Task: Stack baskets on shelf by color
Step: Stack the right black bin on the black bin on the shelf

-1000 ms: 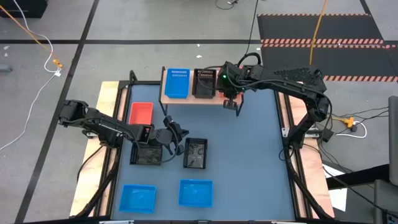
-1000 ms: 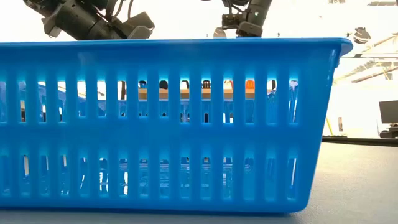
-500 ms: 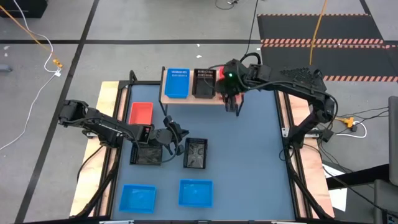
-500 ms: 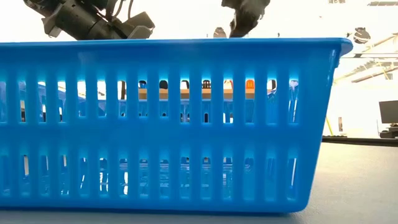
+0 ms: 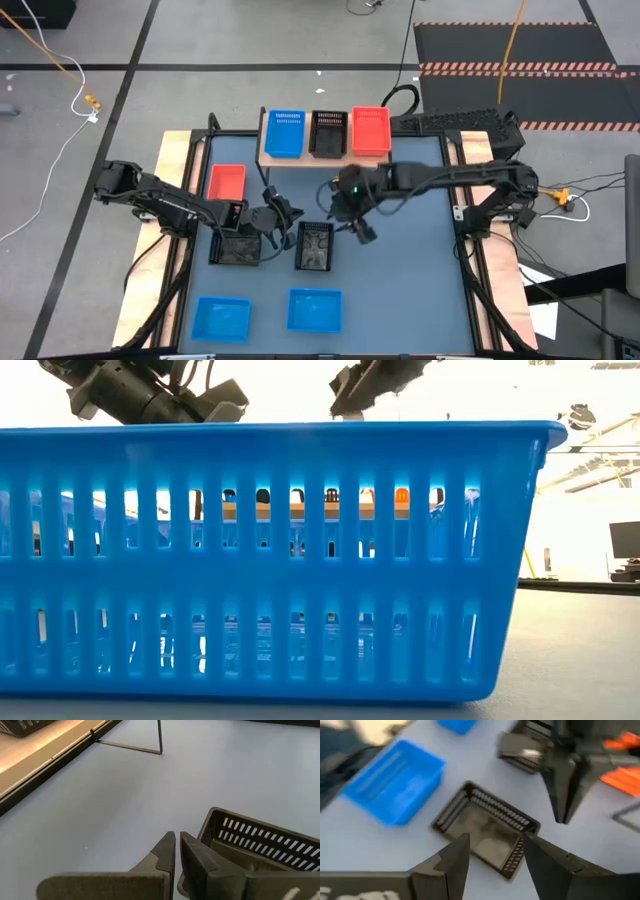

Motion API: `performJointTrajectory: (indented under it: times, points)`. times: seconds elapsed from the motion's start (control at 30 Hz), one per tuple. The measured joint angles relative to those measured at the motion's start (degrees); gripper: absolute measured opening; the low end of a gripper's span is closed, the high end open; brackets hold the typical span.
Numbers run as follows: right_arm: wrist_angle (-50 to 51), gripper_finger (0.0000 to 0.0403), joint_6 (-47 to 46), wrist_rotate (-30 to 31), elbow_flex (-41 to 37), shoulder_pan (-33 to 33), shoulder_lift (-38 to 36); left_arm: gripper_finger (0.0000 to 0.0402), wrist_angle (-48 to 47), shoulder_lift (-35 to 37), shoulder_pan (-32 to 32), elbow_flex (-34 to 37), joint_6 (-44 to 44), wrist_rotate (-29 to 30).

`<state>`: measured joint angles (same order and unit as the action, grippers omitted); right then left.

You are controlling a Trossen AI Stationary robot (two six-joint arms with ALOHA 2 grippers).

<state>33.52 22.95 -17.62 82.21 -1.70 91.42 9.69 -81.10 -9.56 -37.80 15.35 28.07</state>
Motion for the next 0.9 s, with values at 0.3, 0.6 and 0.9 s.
performJointTrajectory:
  times: [0.3, 0.6, 0.9]
  points:
    - [-24.3, 0.0176, -23.8, 2.6, -14.5, 4.5, 0.3, 0.0031, -2.2, 0.0, 0.8, 0.0, -0.4, 0.8]
    - [-31.4, 0.0155, -29.3, 7.2, -14.7, 12.6, 5.6, 0.0031, -2.3, 0.0, 2.5, 0.3, -1.5, 1.0]
    - [-33.3, 0.0144, -33.9, 8.8, -9.4, 14.6, 16.2, 0.0031, -1.8, 0.0, 2.7, 0.3, -4.9, 1.0]
